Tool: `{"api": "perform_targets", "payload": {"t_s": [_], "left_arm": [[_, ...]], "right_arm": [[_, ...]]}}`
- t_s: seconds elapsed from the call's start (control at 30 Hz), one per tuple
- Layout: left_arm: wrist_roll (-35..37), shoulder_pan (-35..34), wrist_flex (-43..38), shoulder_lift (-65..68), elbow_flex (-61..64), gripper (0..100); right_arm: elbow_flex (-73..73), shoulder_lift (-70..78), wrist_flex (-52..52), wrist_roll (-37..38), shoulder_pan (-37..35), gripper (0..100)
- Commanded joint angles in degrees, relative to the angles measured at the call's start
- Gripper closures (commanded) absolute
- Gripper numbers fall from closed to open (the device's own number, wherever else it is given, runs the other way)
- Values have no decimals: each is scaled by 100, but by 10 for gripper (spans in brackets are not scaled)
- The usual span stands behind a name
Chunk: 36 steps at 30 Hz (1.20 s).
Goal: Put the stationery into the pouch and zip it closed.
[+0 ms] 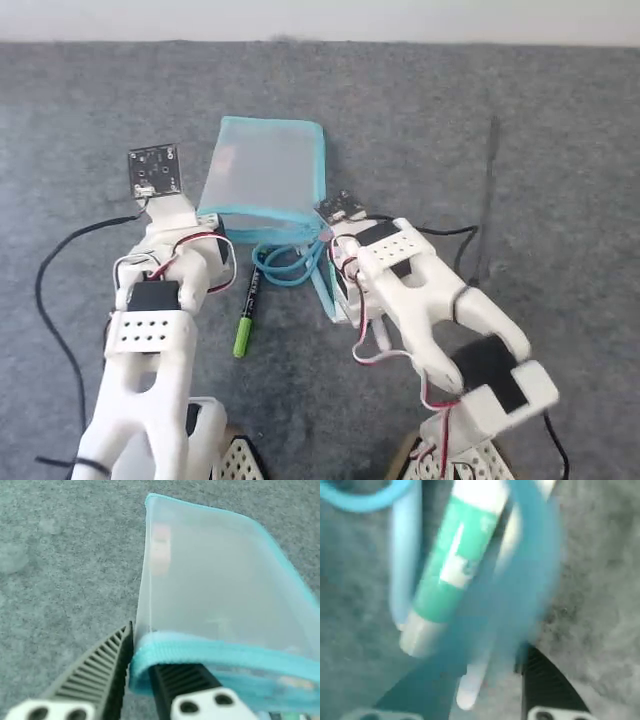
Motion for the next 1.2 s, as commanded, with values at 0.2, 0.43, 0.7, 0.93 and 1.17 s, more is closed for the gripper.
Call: {"api": "perform_targets", "payload": {"t_s": [0.2,0.43,0.7,0.93,1.17], "left_arm": [[97,149,-132,0,-66,989],[97,141,-123,0,-31,989],[97,123,-132,-9,22,989],[88,114,-123,-9,31,989],[88,114,-123,-9,31,989]], "right_arm": [[-79,268,-136,-18,-4,991],[-132,-822,-127,0,848,991],[-105,-1165,-409,-246,1341,991],[-97,-743,-409,-273,1121,918],[-97,-971,154,-123,1138,742]]}}
